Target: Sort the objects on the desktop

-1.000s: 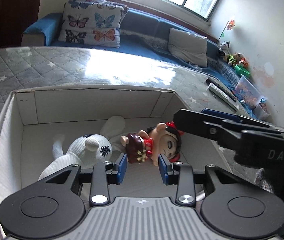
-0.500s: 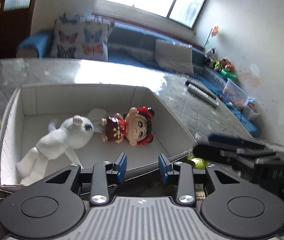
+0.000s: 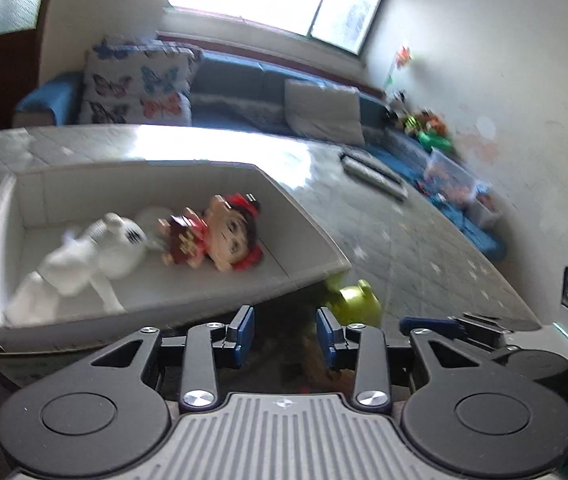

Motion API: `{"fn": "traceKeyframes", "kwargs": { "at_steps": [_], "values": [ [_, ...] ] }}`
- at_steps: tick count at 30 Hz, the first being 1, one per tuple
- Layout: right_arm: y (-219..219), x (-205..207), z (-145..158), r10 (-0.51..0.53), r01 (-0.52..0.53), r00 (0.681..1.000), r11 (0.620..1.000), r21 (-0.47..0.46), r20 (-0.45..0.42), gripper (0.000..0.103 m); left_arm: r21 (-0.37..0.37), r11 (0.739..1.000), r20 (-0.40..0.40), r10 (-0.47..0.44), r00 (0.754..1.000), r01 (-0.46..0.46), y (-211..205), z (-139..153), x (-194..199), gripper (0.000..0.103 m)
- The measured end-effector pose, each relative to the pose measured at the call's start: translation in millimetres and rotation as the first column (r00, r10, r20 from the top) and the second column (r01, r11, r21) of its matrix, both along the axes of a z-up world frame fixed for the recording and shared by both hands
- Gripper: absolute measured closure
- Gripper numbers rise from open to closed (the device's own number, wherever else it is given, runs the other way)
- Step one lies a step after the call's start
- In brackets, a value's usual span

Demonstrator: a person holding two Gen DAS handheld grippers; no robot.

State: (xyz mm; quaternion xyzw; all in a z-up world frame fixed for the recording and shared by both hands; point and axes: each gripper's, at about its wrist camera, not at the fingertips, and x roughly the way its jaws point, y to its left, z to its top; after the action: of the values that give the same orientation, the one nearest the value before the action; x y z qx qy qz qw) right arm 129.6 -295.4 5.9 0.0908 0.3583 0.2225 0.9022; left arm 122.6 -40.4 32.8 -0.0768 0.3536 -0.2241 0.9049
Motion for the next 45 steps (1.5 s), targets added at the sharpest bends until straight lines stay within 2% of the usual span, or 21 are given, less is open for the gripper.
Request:
{"fn": "traceKeyframes", "kwargs": {
  "at_steps": [10,26,32,39,45],
  "values": [
    [13,-26,-3,0.087,-0.086,0.996,0.996,0.017,-0.036,0.008,-0.02,0.999,-0.071,-0.029,0.997,0.028,8,-16,-12,0.066],
    [55,-49,-15,0.222,-0.224,0.974,0.974,-0.043,-0.044,0.011,-0.088,0.995,-0.14,-0.068,0.988,0.056,19,-23,-22,0.065],
    [67,-50,-17,0.218,-0.219,0.976,0.971,-0.1,-0.017,0.019,-0.128,0.989,-0.184,-0.095,0.978,0.072,17,-28,-21,0.065],
    [65,-53,-17,0.185,-0.183,0.983,0.975,-0.127,0.009,0.037,-0.13,0.988,-0.198,-0.105,0.974,0.08,15,-30,-23,0.062],
    [65,-54,-17,0.191,-0.186,0.981,0.972,-0.143,0.02,0.038,-0.123,0.989,-0.207,-0.106,0.972,0.082,13,-30,-25,0.061]
  ]
}}
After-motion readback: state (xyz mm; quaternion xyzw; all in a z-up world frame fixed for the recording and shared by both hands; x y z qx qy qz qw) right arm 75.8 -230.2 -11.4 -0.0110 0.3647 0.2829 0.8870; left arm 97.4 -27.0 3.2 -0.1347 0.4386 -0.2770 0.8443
